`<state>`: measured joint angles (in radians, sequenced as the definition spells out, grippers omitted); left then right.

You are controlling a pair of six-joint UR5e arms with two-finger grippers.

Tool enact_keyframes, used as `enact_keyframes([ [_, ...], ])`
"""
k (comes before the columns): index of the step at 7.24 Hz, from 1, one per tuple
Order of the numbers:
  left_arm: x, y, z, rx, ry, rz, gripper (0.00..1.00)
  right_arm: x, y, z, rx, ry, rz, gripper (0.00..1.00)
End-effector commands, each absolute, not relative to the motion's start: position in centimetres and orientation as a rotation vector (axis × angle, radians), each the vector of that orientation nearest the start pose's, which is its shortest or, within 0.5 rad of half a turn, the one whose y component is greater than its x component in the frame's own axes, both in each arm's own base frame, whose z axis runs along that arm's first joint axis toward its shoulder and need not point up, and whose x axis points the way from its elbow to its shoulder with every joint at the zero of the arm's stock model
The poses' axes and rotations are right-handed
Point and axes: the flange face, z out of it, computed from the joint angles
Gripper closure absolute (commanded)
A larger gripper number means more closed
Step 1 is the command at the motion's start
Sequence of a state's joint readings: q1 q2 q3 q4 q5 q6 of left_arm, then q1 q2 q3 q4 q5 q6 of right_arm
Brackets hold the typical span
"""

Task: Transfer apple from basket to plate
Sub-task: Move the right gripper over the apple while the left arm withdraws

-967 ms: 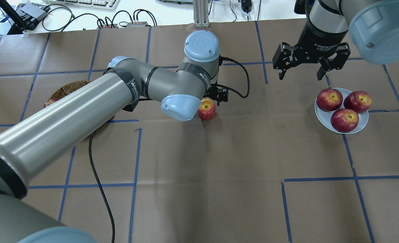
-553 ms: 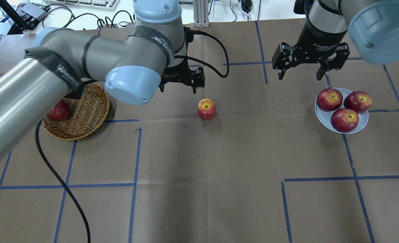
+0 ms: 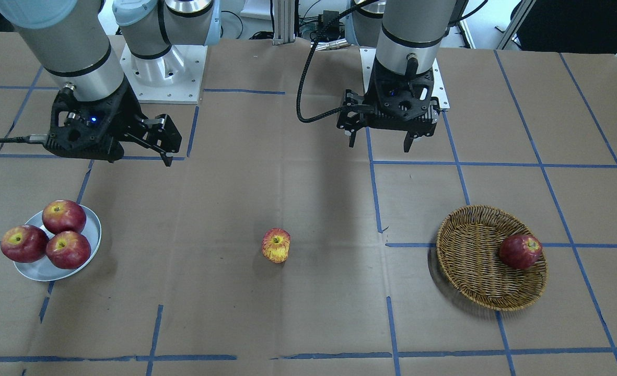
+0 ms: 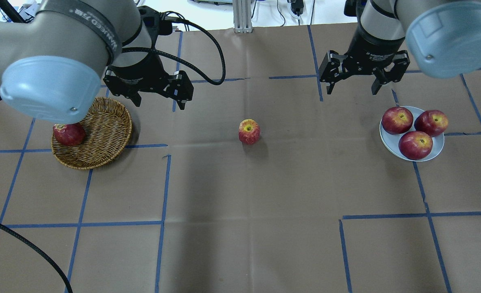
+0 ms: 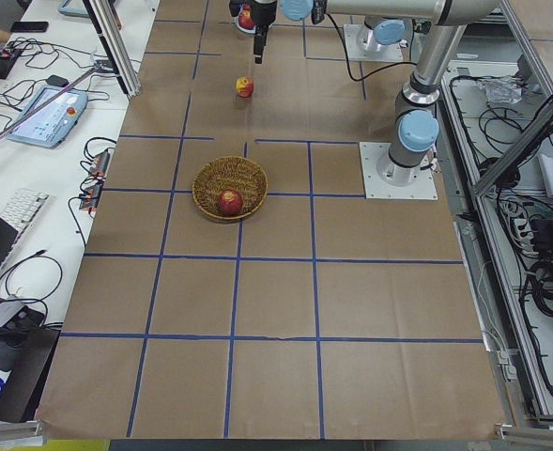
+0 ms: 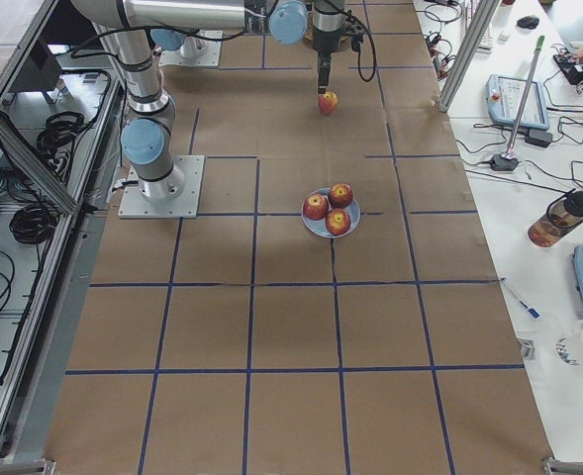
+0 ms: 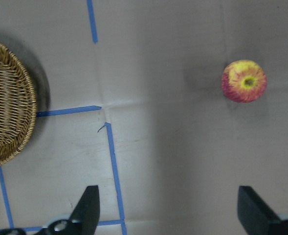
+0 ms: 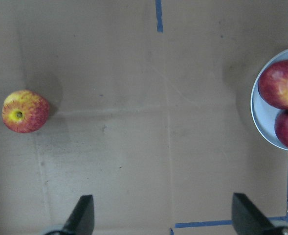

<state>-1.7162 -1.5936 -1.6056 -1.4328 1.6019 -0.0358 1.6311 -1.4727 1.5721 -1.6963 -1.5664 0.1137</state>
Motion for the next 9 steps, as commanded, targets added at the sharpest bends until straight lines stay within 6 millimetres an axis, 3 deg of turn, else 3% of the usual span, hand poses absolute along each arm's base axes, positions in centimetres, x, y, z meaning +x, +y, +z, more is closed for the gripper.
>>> enact_keyframes([
  [1, -19.2, -48.7, 47.7, 0.179, 3.200, -0.137, 0.01, 26.0, -54.3, 40.9, 0.081, 3.115, -0.146, 0.00],
  [2, -18.5, -49.7, 47.2, 0.244, 3.210, -0.129, 0.01, 29.7, -55.8, 39.0, 0.115, 3.113, -0.147, 0.00],
  [3, -17.9, -48.8, 46.7, 0.232, 3.200, -0.091, 0.01, 33.1, -57.4, 36.8, 0.142, 3.117, -0.125, 0.00],
  [5, -17.5, -48.1, 47.7, 0.224, 3.192, -0.108, 0.01, 36.6, -59.0, 30.2, 0.133, 3.119, -0.132, 0.00],
  [6, -17.3, -47.3, 47.7, 0.221, 3.181, -0.049, 0.01, 37.2, -58.5, 27.4, 0.090, 3.135, -0.073, 0.00],
  [7, -16.5, -46.8, 48.7, 0.213, 3.101, -0.055, 0.01, 37.0, -58.2, 26.2, 0.078, 3.136, -0.076, 0.00],
  [9, -16.3, -46.8, 47.9, 0.204, 3.101, -0.031, 0.01, 36.0, -57.3, 23.2, -0.027, 3.116, -0.168, 0.00],
])
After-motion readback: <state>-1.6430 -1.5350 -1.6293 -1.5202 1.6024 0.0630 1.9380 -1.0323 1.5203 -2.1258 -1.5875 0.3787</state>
